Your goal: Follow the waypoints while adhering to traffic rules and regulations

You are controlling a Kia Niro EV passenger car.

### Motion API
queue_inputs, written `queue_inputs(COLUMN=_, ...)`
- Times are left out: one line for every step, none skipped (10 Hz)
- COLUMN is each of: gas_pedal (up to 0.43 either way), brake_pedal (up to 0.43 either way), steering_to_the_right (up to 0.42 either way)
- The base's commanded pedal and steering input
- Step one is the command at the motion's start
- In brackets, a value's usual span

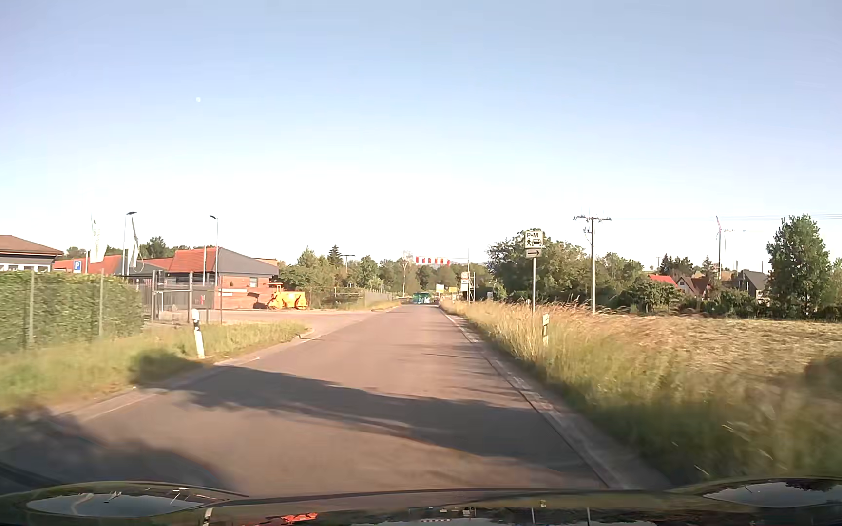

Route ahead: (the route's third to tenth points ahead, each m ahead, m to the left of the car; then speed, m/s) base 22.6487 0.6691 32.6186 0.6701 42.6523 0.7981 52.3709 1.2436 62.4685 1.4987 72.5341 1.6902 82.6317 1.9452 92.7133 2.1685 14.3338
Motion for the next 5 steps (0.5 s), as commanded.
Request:
queue_inputs(gas_pedal=0.067, brake_pedal=0.0, steering_to_the_right=-0.002)
queue_inputs(gas_pedal=0.067, brake_pedal=0.0, steering_to_the_right=-0.002)
queue_inputs(gas_pedal=0.067, brake_pedal=0.0, steering_to_the_right=-0.003)
queue_inputs(gas_pedal=0.067, brake_pedal=0.0, steering_to_the_right=-0.002)
queue_inputs(gas_pedal=0.067, brake_pedal=0.0, steering_to_the_right=-0.002)
